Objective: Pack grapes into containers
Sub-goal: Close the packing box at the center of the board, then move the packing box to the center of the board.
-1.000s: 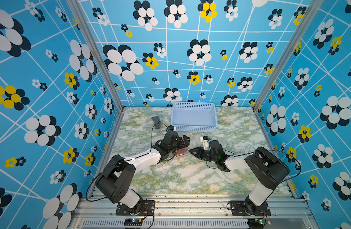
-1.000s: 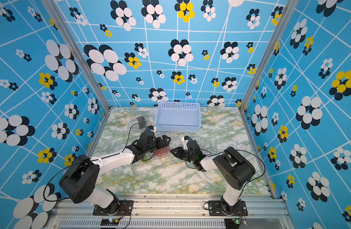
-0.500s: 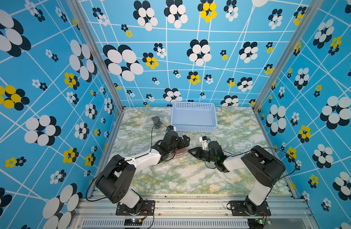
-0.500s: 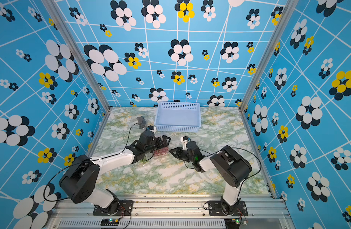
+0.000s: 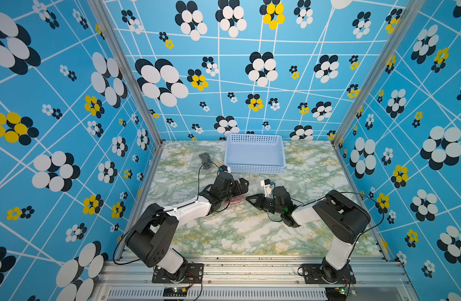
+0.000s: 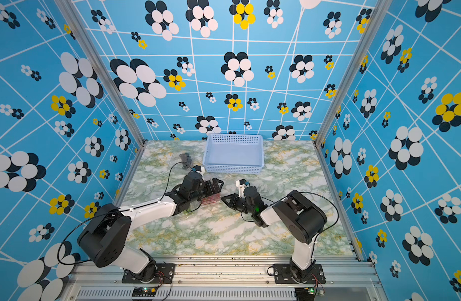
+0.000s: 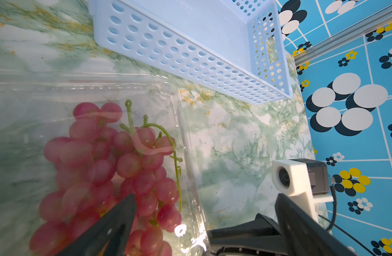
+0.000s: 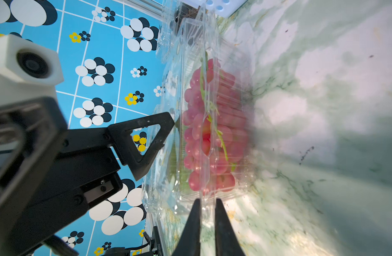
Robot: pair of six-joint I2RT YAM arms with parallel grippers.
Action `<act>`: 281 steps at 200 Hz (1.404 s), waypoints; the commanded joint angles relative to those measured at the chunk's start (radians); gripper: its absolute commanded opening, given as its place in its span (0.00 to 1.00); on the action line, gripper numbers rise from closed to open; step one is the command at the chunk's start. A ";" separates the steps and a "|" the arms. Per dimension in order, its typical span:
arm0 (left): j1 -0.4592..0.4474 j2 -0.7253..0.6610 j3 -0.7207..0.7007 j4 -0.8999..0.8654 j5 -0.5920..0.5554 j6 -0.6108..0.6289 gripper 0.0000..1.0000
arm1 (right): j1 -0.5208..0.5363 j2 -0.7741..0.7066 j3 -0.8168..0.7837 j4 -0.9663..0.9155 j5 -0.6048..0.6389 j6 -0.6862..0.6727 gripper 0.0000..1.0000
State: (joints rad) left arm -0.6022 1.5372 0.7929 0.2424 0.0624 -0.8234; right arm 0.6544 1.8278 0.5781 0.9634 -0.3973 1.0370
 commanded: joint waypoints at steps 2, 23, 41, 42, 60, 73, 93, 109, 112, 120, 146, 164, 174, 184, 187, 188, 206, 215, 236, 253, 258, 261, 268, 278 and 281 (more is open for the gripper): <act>0.009 0.005 -0.023 -0.023 -0.004 0.009 1.00 | 0.017 0.036 -0.023 -0.014 0.009 0.005 0.13; 0.009 0.005 -0.021 -0.023 -0.005 0.007 1.00 | 0.017 0.042 -0.023 -0.007 0.011 0.005 0.11; 0.010 0.005 -0.021 -0.024 -0.004 0.008 1.00 | 0.019 0.044 -0.023 -0.009 0.012 0.002 0.11; 0.010 0.005 -0.021 -0.024 -0.004 0.008 1.00 | 0.018 0.044 -0.023 -0.009 0.012 0.003 0.11; 0.012 0.000 -0.017 -0.029 -0.003 0.014 0.99 | 0.018 0.037 -0.029 -0.009 0.018 0.001 0.11; 0.020 -0.009 -0.013 -0.042 -0.002 0.023 0.99 | 0.017 0.013 -0.029 -0.026 0.024 -0.005 0.13; 0.045 -0.049 -0.007 -0.067 0.003 0.043 0.99 | 0.009 -0.055 -0.022 -0.109 0.041 -0.031 0.20; 0.064 -0.090 0.003 -0.092 0.007 0.070 0.99 | -0.004 -0.129 -0.005 -0.225 0.071 -0.073 0.31; 0.067 -0.096 0.004 -0.097 0.007 0.076 0.99 | -0.007 -0.144 0.000 -0.251 0.078 -0.083 0.34; 0.076 -0.115 0.009 -0.111 0.011 0.089 1.00 | -0.014 -0.178 0.017 -0.322 0.096 -0.109 0.41; 0.105 -0.174 0.016 -0.149 0.014 0.122 0.99 | -0.053 -0.234 0.097 -0.510 0.127 -0.181 0.57; 0.124 -0.215 0.012 -0.181 0.014 0.133 0.99 | -0.082 -0.216 0.165 -0.576 0.099 -0.209 0.68; 0.131 -0.240 0.002 -0.198 0.014 0.139 1.00 | -0.092 -0.189 0.212 -0.613 0.072 -0.226 0.74; 0.140 -0.268 -0.011 -0.216 0.014 0.142 0.99 | -0.096 -0.160 0.252 -0.640 0.054 -0.241 0.77; 0.142 -0.277 -0.016 -0.223 0.014 0.142 0.99 | -0.096 -0.151 0.261 -0.642 0.047 -0.244 0.78; 0.143 -0.280 -0.017 -0.224 0.014 0.141 0.99 | -0.098 -0.148 0.263 -0.642 0.045 -0.245 0.78; 0.161 -0.330 -0.059 -0.260 0.022 0.126 0.99 | -0.096 -0.100 0.310 -0.640 0.004 -0.250 0.85; 0.171 -0.353 -0.080 -0.285 0.028 0.116 1.00 | -0.096 -0.079 0.325 -0.638 -0.012 -0.249 0.88; 0.213 -0.428 -0.147 -0.342 0.031 0.087 0.99 | -0.090 -0.049 0.351 -0.631 -0.042 -0.251 0.92; 0.268 -0.505 -0.194 -0.396 0.045 0.071 0.99 | -0.078 -0.036 0.373 -0.647 -0.059 -0.268 0.93; 0.287 -0.528 -0.204 -0.418 0.048 0.072 0.99 | -0.073 -0.034 0.378 -0.655 -0.059 -0.276 0.94; 0.299 -0.539 -0.209 -0.431 0.050 0.072 0.99 | -0.071 -0.034 0.381 -0.660 -0.059 -0.282 0.94; 0.323 -0.576 -0.219 -0.461 0.051 0.075 0.99 | -0.065 -0.033 0.388 -0.672 -0.057 -0.292 0.94; 0.356 -0.622 -0.235 -0.501 0.050 0.078 1.00 | -0.060 -0.027 0.401 -0.685 -0.057 -0.303 0.95; 0.366 -0.632 -0.240 -0.511 0.052 0.079 1.00 | -0.058 -0.025 0.404 -0.688 -0.059 -0.306 0.95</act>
State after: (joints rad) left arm -0.2993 1.0004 0.5842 -0.1417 0.0978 -0.7403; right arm 0.5770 1.7874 0.9337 0.3199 -0.4252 0.7826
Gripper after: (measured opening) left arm 0.995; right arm 0.945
